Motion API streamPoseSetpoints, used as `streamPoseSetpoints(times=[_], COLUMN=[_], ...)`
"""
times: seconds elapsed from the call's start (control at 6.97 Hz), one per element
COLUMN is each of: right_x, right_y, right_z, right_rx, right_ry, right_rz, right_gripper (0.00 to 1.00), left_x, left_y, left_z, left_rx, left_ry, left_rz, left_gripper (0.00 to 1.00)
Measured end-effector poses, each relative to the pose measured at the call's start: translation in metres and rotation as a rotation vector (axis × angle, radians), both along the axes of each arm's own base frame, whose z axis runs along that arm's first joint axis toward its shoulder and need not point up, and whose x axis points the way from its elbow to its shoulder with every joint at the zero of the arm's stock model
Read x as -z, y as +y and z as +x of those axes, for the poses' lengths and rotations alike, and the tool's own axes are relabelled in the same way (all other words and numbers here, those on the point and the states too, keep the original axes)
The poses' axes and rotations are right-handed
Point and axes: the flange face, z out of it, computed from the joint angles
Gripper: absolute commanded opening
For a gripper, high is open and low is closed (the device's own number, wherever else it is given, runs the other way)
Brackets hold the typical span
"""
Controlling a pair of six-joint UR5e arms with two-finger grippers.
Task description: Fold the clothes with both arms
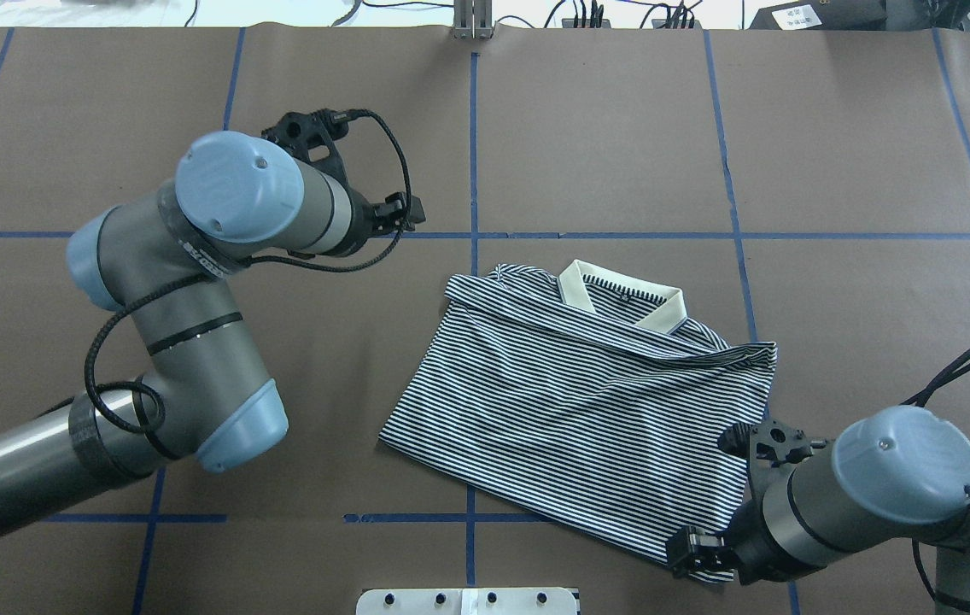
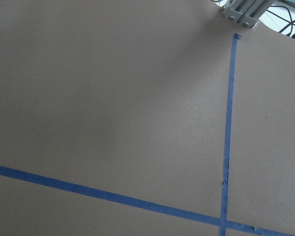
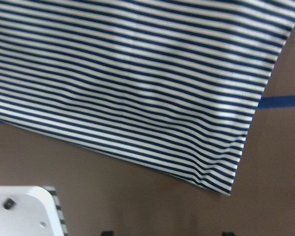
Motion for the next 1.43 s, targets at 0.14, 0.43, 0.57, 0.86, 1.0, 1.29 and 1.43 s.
streamPoseSetpoints(times=[0.14, 0.43, 0.57, 0.86, 1.0, 1.29, 1.43], right_x=[0.018, 0.037, 0.04, 0.046, 0.048, 0.048, 0.047], right_y=[-0.028, -0.088, -0.113, -0.14, -0.144, -0.147, -0.147], right_z=[0.014, 0.048, 0.062, 0.067, 0.067, 0.067, 0.067], right_rx=[-0.07, -0.168, -0.181, -0.202, -0.208, -0.214, -0.217], right_ry=[-0.039, -0.092, -0.105, -0.111, -0.112, -0.109, -0.108], right_rz=[0.014, 0.12, 0.197, 0.255, 0.26, 0.261, 0.26], right_gripper=[1.0, 1.0, 1.0, 1.0, 1.0, 1.0, 1.0], left_x=[-0.006, -0.018, -0.023, -0.027, -0.029, -0.032, -0.034], left_y=[0.036, 0.105, 0.137, 0.173, 0.177, 0.174, 0.172], left_z=[0.022, 0.067, 0.086, 0.106, 0.11, 0.112, 0.112], left_rx=[-0.011, 0.0, -0.002, -0.004, -0.003, 0.019, 0.03], left_ry=[-0.005, -0.02, -0.037, -0.051, -0.057, -0.065, -0.067], left_rz=[-0.089, -0.268, -0.324, -0.369, -0.374, -0.363, -0.358], left_gripper=[1.0, 1.0, 0.99, 0.94, 0.92, 0.76, 0.65])
